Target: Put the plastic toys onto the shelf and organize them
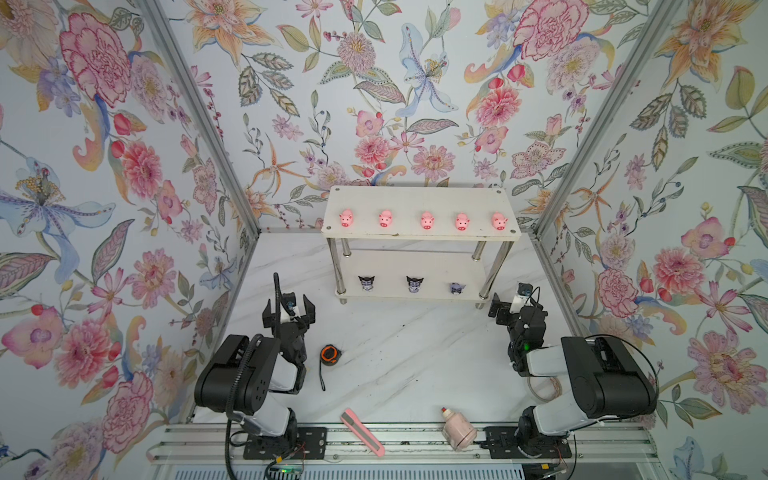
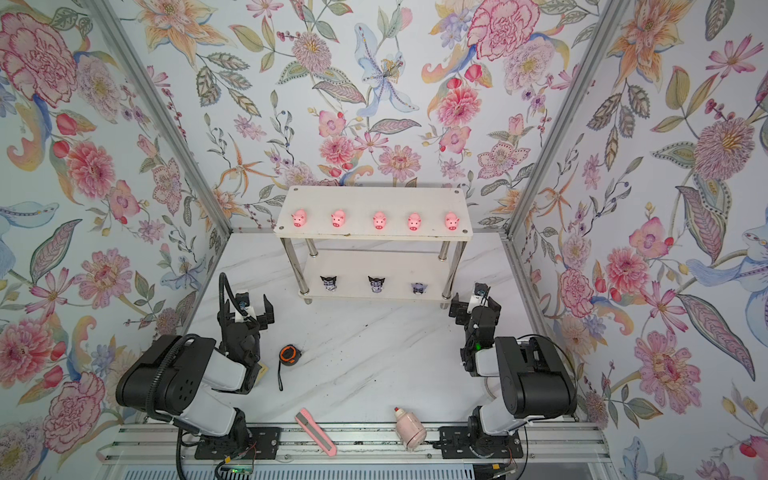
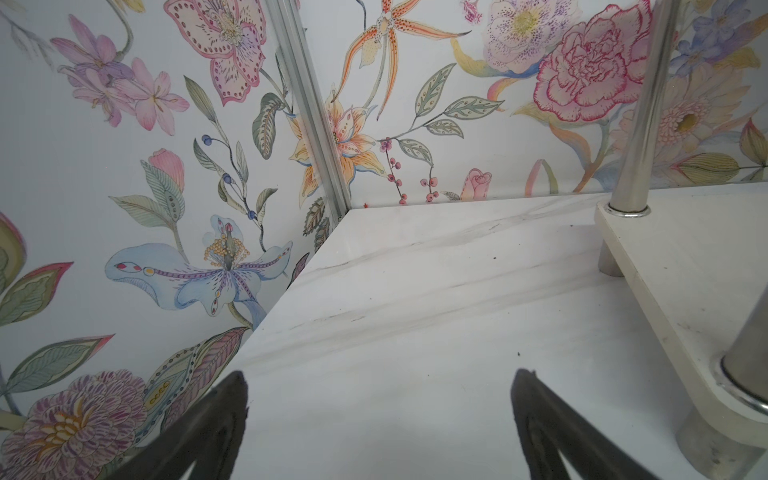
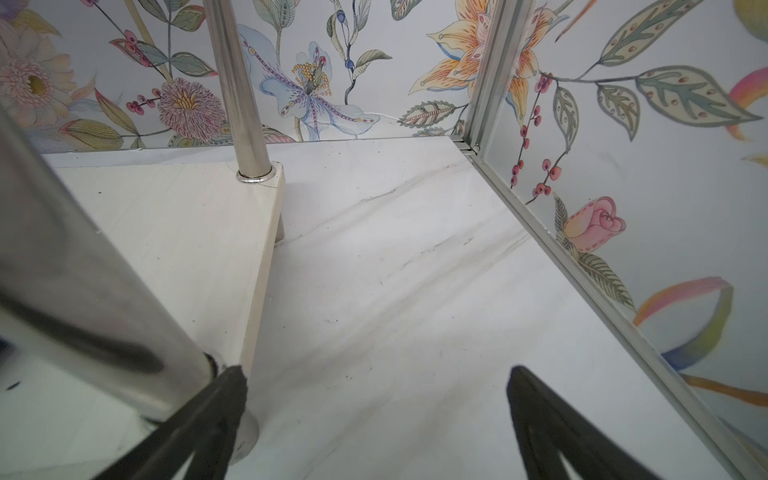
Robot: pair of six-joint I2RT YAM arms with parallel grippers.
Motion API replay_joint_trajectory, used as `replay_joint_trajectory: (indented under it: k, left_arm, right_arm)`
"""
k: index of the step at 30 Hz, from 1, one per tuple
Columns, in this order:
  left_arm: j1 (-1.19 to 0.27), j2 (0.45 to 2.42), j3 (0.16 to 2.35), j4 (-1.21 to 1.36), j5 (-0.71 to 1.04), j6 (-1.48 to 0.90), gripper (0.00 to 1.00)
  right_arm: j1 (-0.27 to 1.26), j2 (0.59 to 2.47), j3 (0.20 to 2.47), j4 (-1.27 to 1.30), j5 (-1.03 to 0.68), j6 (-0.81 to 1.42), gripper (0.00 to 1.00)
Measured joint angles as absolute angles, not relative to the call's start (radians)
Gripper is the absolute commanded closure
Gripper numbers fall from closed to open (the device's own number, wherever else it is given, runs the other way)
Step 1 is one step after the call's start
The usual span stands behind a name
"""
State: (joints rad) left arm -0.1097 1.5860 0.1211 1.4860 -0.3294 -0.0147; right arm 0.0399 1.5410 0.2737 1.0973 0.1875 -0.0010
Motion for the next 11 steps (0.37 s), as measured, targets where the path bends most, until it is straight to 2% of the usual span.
replay_joint_trajectory:
  k: [11]
  left_arm:
    - [-0.11,1.586,0.114,1.486,-0.352,-0.015,0.01]
  right_arm:
    - [0.03,1.541,0.287,1.087,0.094,-0.015,0.01]
